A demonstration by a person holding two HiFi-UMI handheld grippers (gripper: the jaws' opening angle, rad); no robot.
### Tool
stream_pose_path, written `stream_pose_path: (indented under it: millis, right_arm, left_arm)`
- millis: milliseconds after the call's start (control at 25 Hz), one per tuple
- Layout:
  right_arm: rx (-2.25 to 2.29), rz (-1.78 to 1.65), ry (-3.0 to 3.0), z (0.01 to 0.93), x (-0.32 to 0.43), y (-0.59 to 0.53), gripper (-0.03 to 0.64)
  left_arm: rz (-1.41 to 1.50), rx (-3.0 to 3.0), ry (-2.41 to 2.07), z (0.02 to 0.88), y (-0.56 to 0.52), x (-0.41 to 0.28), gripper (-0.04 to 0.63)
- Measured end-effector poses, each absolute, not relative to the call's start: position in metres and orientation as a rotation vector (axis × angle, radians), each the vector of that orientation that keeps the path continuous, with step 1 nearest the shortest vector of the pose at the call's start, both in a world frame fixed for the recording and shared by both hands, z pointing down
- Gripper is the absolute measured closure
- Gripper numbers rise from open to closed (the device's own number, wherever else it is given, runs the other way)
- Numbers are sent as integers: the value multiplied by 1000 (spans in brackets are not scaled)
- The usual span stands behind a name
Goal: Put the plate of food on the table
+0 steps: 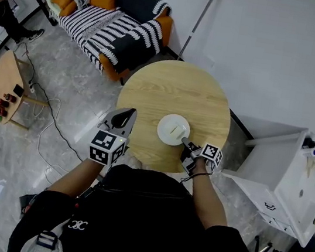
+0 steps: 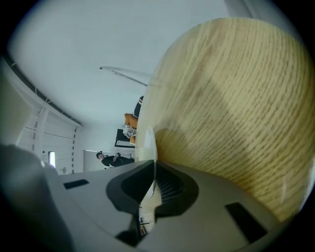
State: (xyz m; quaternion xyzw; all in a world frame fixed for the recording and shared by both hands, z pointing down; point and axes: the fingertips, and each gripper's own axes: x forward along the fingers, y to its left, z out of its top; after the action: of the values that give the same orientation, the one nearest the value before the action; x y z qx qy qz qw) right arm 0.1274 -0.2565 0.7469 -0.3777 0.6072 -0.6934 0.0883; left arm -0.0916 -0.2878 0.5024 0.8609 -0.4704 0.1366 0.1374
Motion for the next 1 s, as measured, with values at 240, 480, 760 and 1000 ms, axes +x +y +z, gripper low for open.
stream_pose_path:
  millis: [240, 480, 760, 1000]
  right_arm:
    - [-1277, -2128, 1789, 756, 129, -258, 595]
    - [-1389, -2161, 1870, 762, 125, -253, 586]
    - [-1791, -2027, 2256, 758, 127, -260, 524]
    - [-2076, -1871, 2457, 755, 130, -259, 498]
  left_arm:
    - [396, 2497, -1344, 502, -287, -90, 588]
    - [409, 2487, -1329, 506, -284, -91, 589]
    - [419, 2481, -1316, 510, -282, -92, 589]
    - [418, 2476, -1306, 511, -281, -90, 589]
